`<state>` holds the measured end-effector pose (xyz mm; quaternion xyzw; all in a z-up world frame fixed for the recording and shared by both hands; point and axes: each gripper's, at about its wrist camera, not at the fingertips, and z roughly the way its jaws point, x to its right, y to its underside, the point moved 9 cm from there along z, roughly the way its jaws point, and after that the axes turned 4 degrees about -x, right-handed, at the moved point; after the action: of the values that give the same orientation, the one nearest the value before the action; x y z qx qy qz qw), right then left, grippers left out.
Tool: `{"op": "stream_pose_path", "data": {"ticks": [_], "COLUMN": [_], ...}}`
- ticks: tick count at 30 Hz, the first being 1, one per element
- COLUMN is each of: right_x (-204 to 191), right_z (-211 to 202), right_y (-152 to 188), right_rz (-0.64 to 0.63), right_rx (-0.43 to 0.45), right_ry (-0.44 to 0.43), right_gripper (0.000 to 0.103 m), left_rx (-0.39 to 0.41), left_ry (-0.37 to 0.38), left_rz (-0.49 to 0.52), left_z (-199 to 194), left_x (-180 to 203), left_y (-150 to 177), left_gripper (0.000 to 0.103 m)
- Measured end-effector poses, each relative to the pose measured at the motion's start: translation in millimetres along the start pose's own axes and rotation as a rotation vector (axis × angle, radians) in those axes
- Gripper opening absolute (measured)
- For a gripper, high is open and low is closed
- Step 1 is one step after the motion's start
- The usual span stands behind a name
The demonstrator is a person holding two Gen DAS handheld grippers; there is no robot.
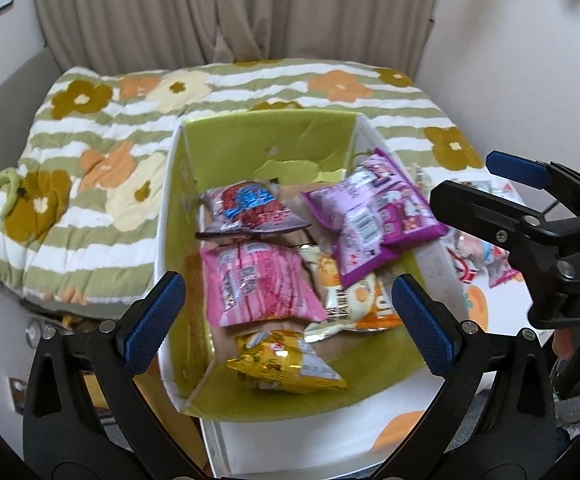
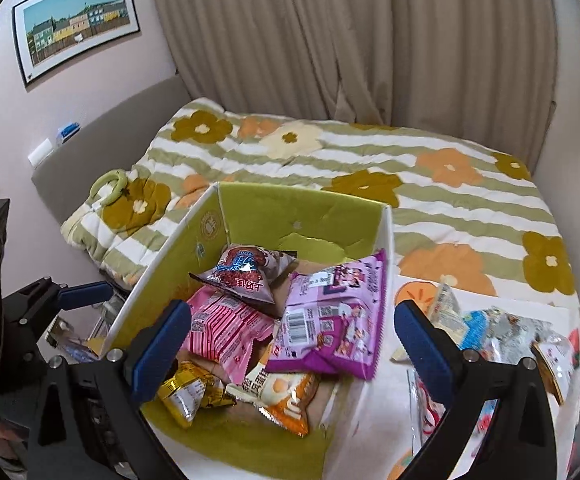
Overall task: Organize snacks
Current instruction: 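Withdraw both tools from the box toward the remaining snacks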
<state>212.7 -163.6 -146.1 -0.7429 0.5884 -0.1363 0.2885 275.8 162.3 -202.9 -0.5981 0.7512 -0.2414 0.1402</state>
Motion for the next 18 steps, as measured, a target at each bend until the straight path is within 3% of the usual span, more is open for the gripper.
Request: {"op": "stream_pose_path", "data": {"ticks": [7,18], "right_x": [25.2,100.5], "right_z": [-47.6,-116.5], "right_y": [11.9,41.4], "right_rz": [0.043,0.165], "right_rx": [0.063,0.137], "right_ry": [0.098,0.228], "right_gripper": [0.101,0.101], "left_rx": [0.063,0.119], "left_ry": [0.072,0.140], "left_rz": [0.088,0.167], "left_z": [-16.6,-26.2], "left_x": [42.6,137.7], "left_y": [-7.4,-17.7], "left_gripper": [0.102,0.102]}}
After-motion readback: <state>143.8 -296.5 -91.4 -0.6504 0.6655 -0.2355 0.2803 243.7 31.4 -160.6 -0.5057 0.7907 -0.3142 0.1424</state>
